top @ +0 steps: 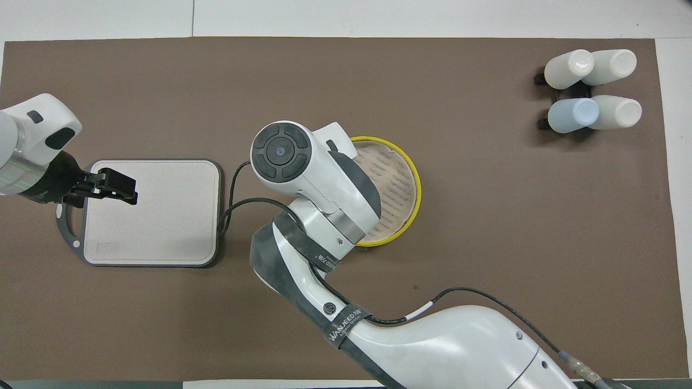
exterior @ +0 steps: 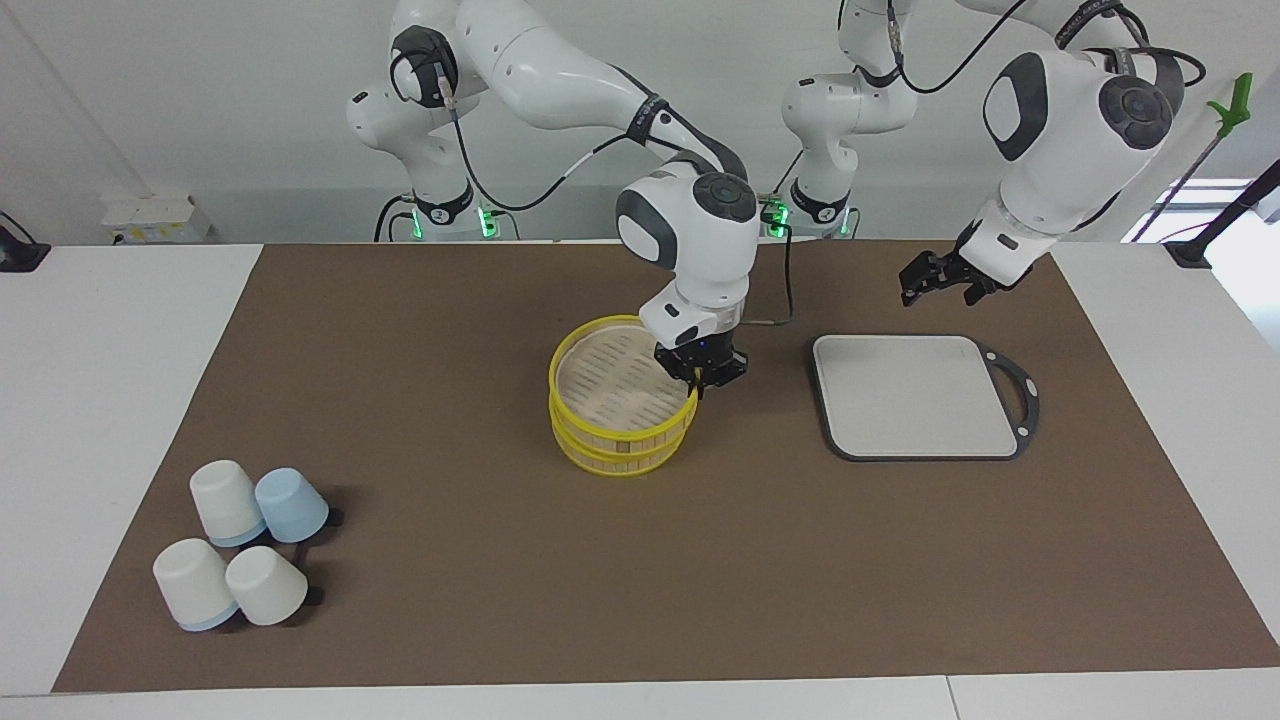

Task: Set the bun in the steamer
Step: 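Lower the lid onto the steamer with the right gripper and release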

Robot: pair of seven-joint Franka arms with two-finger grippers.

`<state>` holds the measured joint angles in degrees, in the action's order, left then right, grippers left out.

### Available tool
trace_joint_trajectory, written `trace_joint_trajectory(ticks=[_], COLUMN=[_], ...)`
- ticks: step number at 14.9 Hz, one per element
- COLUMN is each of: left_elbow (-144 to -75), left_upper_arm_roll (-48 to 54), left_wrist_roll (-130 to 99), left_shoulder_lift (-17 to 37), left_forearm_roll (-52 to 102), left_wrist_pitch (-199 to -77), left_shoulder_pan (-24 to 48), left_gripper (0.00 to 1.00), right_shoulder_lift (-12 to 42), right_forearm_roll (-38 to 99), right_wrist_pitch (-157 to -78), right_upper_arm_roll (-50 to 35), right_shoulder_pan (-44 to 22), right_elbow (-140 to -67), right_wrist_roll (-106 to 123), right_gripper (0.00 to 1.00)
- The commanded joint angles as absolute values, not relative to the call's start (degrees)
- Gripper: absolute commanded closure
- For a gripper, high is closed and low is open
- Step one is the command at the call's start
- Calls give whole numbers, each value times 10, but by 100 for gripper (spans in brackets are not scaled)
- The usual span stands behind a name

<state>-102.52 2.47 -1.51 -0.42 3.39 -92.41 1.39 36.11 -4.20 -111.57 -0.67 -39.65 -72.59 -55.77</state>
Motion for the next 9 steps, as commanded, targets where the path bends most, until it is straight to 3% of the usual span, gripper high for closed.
trace_joint_trajectory(ticks=[1, 9], left_elbow=[-1044, -1041], left_upper_arm_roll=[12, 12], left_wrist_roll=[-5, -12], left_shoulder_lift=[-20, -20], left_forearm_roll=[22, 22], left_wrist_pitch=[-937, -939], left_shoulder_pan=[26, 27], left_gripper=[0, 0], right_shoulder_lift=[353, 345], right_forearm_roll=[-54, -54], right_wrist_pitch=[-1146, -1157], right_upper_arm_roll=[-5, -4], right_shoulder_pan=[-396, -381], right_elbow=[-762, -777], right_wrist_roll=[-564, -556], right_gripper=[100, 100])
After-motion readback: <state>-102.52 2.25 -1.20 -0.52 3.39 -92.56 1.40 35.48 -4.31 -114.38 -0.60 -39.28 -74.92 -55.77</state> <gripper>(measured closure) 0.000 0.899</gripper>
